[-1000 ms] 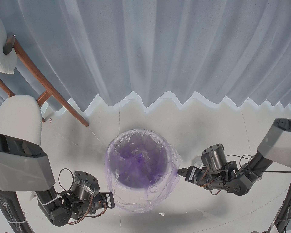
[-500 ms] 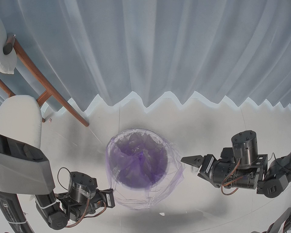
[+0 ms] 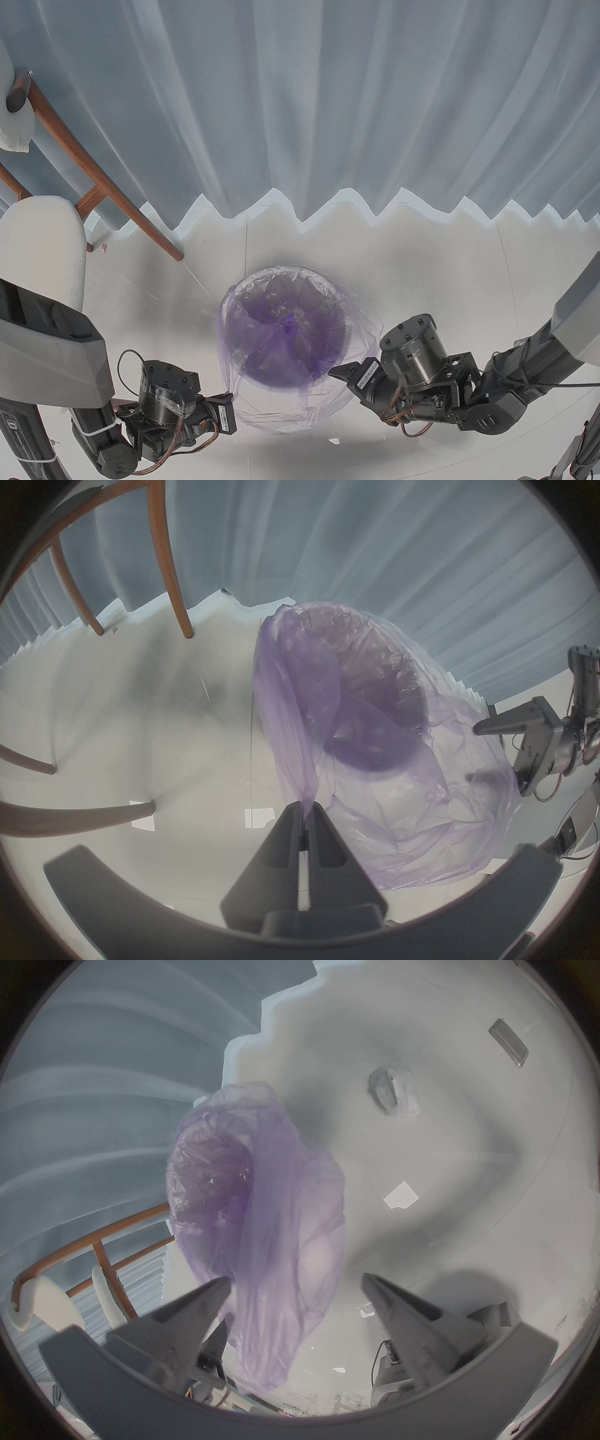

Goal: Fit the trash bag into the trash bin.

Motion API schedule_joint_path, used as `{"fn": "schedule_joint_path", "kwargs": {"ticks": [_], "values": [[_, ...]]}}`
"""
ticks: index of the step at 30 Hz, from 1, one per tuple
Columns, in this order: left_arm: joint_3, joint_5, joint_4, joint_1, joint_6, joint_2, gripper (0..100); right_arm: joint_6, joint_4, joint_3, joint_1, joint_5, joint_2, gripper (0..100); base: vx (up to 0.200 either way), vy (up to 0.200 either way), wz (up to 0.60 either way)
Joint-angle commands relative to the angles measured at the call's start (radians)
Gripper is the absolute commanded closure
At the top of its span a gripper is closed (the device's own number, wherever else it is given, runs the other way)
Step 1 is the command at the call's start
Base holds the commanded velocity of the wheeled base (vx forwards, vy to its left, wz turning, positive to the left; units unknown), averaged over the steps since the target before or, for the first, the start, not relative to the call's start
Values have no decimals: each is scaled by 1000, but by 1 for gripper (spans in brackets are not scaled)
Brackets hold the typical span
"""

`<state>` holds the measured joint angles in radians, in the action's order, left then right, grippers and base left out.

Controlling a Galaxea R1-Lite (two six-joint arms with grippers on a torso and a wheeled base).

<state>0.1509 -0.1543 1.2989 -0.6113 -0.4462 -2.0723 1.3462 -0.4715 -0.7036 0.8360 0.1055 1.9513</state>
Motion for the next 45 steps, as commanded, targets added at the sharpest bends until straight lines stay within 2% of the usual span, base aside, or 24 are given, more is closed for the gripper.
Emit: {"fn": "schedule_joint_path", "kwargs": {"ticks": [1, 7, 8, 9, 11, 14, 15, 16, 21, 31, 37, 45], "values": [[-2, -8, 25, -12, 0, -5, 100, -2, 36, -97, -8, 6, 83, 100, 0, 0, 0], [-2, -7, 57, -4, -3, -6, 100, -36, 48, -68, 2, 6, 24, 100, 0, 0, 0], [-2, -7, 68, 1, -9, -11, 100, -87, 33, 24, 25, 16, 20, 100, 0, 0, 0], [-2, -7, 71, 1, -9, -11, 100, -98, 27, 44, 28, 19, 20, 100, 0, 0, 0], [-5, -5, 91, 4, -11, -14, 100, -148, -45, 130, 34, 34, 26, 100, 0, 0, 0], [-10, -7, 128, 5, -8, -40, 100, -219, -268, 242, 35, 37, 63, 100, 0, 0, 0], [-10, -7, 129, 5, -8, -41, 100, -222, -279, 245, 35, 37, 66, 100, 0, 0, 0], [-14, -7, 161, 8, -6, -57, 100, -256, -389, 277, 34, 39, 113, 100, 0, 0, 0], [-43, -2, 247, 24, -11, -123, 100, -331, -546, 306, 29, 74, 227, 100, 0, -200, 0], [-30, -8, 249, 51, -3, -127, 100, -338, -578, 263, 12, 79, 250, 100, 0, -200, 0], [-45, -34, 249, 73, -12, -101, 100, -384, -572, 193, -5, 74, 253, 100, 0, 0, 0], [-139, -28, 249, 180, -5, 1, 100, -414, -565, 108, 35, 74, 308, 100, 0, 0, 0]]}}
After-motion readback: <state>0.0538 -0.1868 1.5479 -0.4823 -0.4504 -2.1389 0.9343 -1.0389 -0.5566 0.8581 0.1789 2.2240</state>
